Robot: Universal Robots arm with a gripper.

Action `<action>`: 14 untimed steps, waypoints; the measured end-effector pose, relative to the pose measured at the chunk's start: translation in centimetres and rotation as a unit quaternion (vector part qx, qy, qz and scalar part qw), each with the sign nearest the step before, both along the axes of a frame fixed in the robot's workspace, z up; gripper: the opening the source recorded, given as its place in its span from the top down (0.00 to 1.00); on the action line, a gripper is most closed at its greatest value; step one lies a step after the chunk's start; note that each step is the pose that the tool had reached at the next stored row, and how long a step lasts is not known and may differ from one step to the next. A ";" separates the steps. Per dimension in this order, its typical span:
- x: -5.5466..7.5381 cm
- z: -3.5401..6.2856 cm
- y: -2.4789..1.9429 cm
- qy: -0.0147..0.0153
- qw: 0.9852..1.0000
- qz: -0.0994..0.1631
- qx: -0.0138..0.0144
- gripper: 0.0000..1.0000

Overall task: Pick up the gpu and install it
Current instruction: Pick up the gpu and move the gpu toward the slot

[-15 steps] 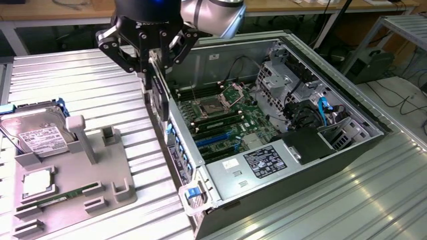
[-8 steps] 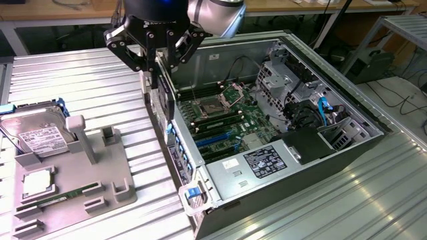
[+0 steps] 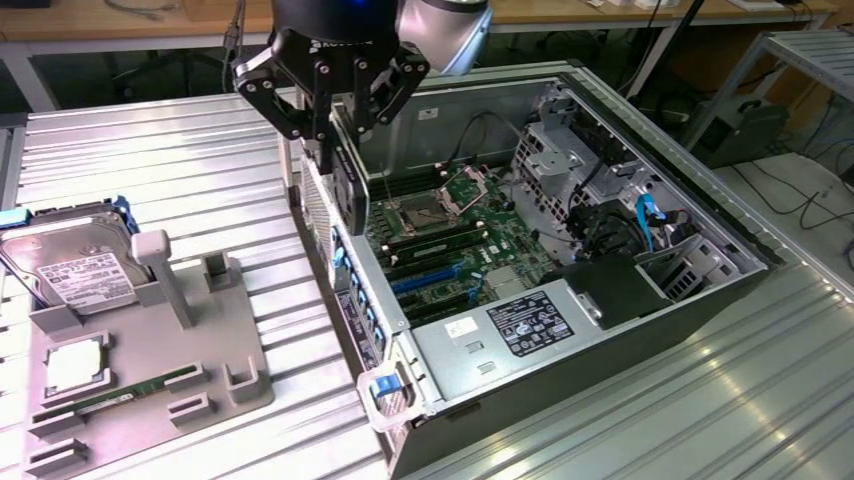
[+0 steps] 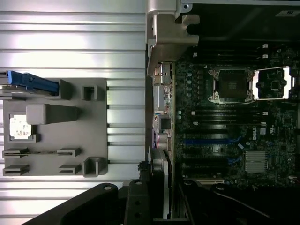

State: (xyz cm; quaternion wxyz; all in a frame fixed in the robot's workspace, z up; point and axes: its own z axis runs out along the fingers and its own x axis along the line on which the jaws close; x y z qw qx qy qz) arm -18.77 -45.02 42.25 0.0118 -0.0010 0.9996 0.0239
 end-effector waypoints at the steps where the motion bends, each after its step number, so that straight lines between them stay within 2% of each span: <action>1: 0.2 0.00 0.00 0.000 1.000 0.000 0.000 0.72; 2: 1.1 0.00 0.01 0.000 1.000 -0.002 0.000 0.72; 14: 4.5 -0.02 0.01 0.000 1.000 -0.008 0.000 0.72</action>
